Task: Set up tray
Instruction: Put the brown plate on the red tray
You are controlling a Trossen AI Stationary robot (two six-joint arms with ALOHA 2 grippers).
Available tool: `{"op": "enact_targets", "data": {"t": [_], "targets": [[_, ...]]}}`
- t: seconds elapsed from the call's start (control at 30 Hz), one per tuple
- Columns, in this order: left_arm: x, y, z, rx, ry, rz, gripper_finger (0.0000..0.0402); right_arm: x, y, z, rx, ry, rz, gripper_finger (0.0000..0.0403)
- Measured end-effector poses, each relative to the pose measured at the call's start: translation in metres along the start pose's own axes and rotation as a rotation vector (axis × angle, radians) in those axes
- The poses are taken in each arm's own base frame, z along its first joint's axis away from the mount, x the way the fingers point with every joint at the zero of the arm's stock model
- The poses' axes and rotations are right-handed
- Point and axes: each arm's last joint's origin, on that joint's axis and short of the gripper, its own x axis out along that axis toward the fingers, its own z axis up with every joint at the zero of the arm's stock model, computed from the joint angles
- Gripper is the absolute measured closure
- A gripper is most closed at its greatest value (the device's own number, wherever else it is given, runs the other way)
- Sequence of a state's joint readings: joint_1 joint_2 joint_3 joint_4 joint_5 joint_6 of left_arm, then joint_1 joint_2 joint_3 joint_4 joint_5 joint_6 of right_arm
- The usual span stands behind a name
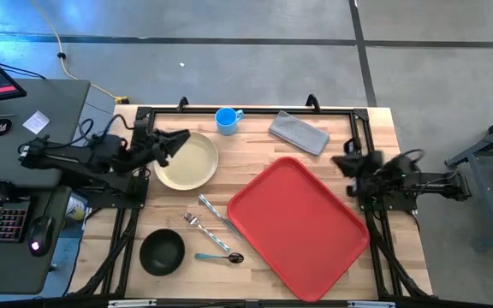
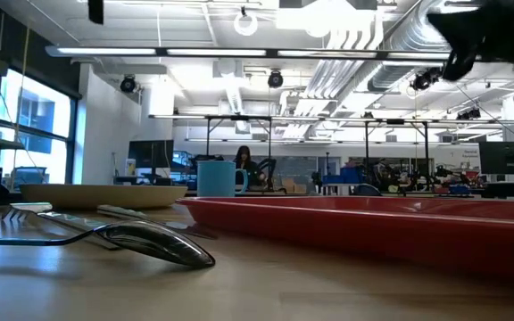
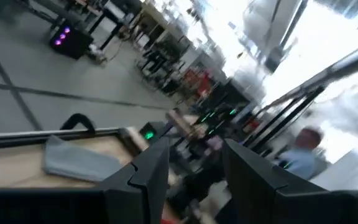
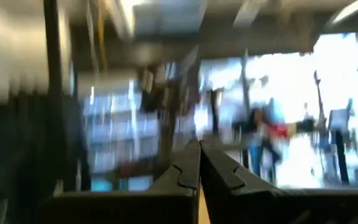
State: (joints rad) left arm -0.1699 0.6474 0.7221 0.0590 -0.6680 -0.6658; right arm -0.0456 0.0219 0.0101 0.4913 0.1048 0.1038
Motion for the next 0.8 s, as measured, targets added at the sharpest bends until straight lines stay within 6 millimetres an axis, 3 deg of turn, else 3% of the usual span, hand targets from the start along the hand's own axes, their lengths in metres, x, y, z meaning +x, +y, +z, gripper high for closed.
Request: {"op": "enact_targets", "data": {"t": [0.23,0.37,0.47,0.57,0.7,0.8], "targets": [[0.014,-0.008,-0.008,0.28,0.358,0.315,0.0218,-0.007,0.002,0.036,0.063,-0.378,0.012,0.0402],[0.01,-0.001,-0.016,0.226,0.556,0.489,0.0218,-0.011,0.002,0.044,0.166,-0.478,0.015,0.0402],[0.006,0.006,-0.026,0.179,0.715,0.552,0.0218,-0.01,-0.002,0.044,0.265,-0.487,-0.083,0.0402],[0.004,0.012,-0.036,0.248,0.857,0.603,0.0218,-0.009,-0.007,0.038,0.418,-0.478,-0.241,0.0402],[0.012,0.015,-0.048,0.359,0.968,0.597,0.0218,-0.007,-0.013,0.029,0.585,-0.471,-0.42,0.0402],[0.022,0.028,-0.056,0.323,1.079,0.607,0.0218,-0.007,-0.016,0.024,0.634,-0.476,-0.544,0.0402]]}}
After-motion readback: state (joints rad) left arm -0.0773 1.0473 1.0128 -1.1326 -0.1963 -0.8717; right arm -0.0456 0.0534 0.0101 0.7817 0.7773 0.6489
